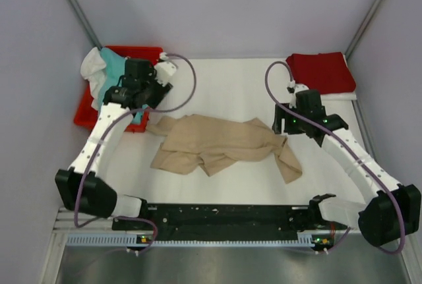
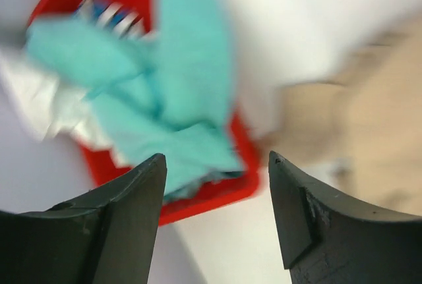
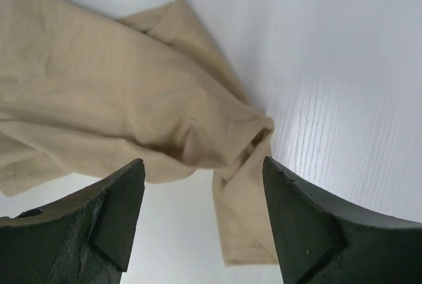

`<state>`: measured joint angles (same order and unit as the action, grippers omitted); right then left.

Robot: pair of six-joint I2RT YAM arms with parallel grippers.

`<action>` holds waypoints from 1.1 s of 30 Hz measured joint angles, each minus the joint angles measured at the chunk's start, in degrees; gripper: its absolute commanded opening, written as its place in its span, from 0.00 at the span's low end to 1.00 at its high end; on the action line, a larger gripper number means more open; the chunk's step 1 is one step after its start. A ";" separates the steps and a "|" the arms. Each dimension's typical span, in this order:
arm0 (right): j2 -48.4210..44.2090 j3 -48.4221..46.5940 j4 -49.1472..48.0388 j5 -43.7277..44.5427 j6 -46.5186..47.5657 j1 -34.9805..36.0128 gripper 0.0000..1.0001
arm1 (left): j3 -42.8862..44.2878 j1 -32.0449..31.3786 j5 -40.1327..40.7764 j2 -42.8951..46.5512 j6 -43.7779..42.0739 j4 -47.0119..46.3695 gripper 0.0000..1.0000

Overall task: Fold and stack the t-shirts
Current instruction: Flatten out the tshirt

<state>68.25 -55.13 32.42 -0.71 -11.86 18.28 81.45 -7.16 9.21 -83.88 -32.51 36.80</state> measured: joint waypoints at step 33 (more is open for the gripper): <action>-0.02 22.91 -0.42 8.04 -27.69 -4.59 0.00 | -16.48 -50.25 -14.97 -18.23 6.40 9.33 0.16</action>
<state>68.23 -32.23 32.01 7.33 -39.55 13.69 64.97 -57.41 -5.76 -102.10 -26.11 46.13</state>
